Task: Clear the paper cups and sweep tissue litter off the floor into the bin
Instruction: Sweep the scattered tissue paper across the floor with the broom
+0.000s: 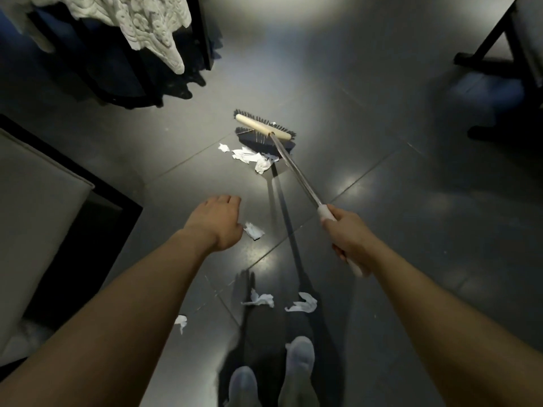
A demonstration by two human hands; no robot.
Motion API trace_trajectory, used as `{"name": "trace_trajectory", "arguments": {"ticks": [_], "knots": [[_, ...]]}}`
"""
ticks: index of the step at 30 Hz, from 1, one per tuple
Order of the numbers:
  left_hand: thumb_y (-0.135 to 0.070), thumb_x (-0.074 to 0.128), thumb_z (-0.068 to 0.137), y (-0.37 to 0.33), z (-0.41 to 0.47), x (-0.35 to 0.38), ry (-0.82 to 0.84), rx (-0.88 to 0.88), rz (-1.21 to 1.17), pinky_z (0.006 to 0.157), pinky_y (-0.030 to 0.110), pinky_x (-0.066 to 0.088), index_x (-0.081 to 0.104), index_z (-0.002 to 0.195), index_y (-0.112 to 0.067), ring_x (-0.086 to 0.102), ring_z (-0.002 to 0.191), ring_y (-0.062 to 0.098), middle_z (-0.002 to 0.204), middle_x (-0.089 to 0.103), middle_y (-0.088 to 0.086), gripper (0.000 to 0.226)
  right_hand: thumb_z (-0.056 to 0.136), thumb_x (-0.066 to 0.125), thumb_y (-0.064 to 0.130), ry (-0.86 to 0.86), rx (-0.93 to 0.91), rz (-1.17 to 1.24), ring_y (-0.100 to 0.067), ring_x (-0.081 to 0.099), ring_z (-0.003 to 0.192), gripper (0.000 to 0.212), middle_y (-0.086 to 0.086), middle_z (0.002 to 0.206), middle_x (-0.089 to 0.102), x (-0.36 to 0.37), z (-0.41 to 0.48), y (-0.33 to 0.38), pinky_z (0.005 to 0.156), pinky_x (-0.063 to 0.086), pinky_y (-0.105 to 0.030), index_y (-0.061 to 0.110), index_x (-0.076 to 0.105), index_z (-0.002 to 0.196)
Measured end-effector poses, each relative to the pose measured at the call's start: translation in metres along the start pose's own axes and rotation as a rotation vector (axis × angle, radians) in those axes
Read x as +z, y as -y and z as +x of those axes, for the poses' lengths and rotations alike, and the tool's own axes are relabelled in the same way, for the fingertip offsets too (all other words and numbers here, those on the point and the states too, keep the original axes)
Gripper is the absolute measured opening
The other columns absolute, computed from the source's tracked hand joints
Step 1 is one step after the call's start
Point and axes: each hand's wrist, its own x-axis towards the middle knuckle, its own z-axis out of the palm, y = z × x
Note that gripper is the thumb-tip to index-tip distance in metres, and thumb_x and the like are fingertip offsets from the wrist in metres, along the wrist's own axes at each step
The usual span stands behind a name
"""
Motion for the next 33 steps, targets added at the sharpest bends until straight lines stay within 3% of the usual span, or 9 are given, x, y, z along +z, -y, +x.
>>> {"name": "trace_trajectory", "arguments": {"ticks": [10,16,20,23,27,33], "knots": [[-0.031,0.045,0.096,0.016,0.029,-0.012,-0.006,-0.099,-0.048,0.113,0.031,0.022,0.02,0.148,-0.012,0.027,0.139,0.026,0.152,0.028,0.01,0.06,0.102,0.041,0.018,-0.02,-0.082,-0.037,-0.017,0.043,0.054,0.035,-0.01,0.07,0.048,-0.029,0.084,0.063,0.046,0.038,-0.029,0.014,0.047,0.136],[-0.032,0.044,0.097,0.027,0.046,0.011,-0.001,-0.152,-0.089,0.113,0.029,0.02,0.02,0.148,-0.013,0.026,0.14,0.023,0.152,0.027,0.008,0.059,0.102,0.035,0.011,0.033,-0.05,-0.072,-0.018,0.039,0.055,0.035,-0.012,0.07,0.045,-0.026,0.152,0.077,0.044,0.035,-0.027,0.012,0.048,0.135],[-0.032,0.044,0.097,0.035,0.044,0.03,0.053,-0.182,-0.093,0.114,0.029,0.019,0.02,0.148,-0.013,0.024,0.14,0.023,0.153,0.025,0.007,0.06,0.101,0.033,0.009,0.123,0.084,-0.134,-0.013,0.036,0.056,0.038,-0.01,0.074,0.042,-0.019,0.174,0.075,0.032,0.034,-0.015,0.014,0.041,0.138],[-0.031,0.044,0.096,0.039,0.038,0.038,0.06,-0.198,-0.086,0.113,0.029,0.02,0.022,0.148,-0.013,0.025,0.14,0.023,0.153,0.027,0.008,0.059,0.1,0.032,0.01,0.168,0.11,-0.193,-0.012,0.034,0.056,0.045,-0.01,0.074,0.041,-0.016,0.172,0.076,0.031,0.033,-0.011,0.019,0.032,0.144],[-0.031,0.044,0.096,0.034,0.02,0.045,0.052,-0.21,-0.079,0.115,0.031,0.02,0.022,0.148,-0.012,0.025,0.14,0.024,0.153,0.027,0.008,0.059,0.099,0.032,0.011,0.177,0.079,-0.304,-0.014,0.036,0.054,0.044,-0.011,0.075,0.042,-0.012,0.151,0.064,0.032,0.034,-0.013,0.019,0.033,0.143],[-0.032,0.044,0.096,0.014,-0.034,0.058,0.01,-0.194,-0.07,0.113,0.03,0.02,0.022,0.148,-0.012,0.025,0.14,0.024,0.152,0.027,0.008,0.06,0.099,0.033,0.014,0.19,0.09,-0.329,-0.015,0.039,0.056,0.053,-0.013,0.082,0.044,0.002,0.077,-0.001,0.037,0.034,-0.018,0.032,0.022,0.148]]}}
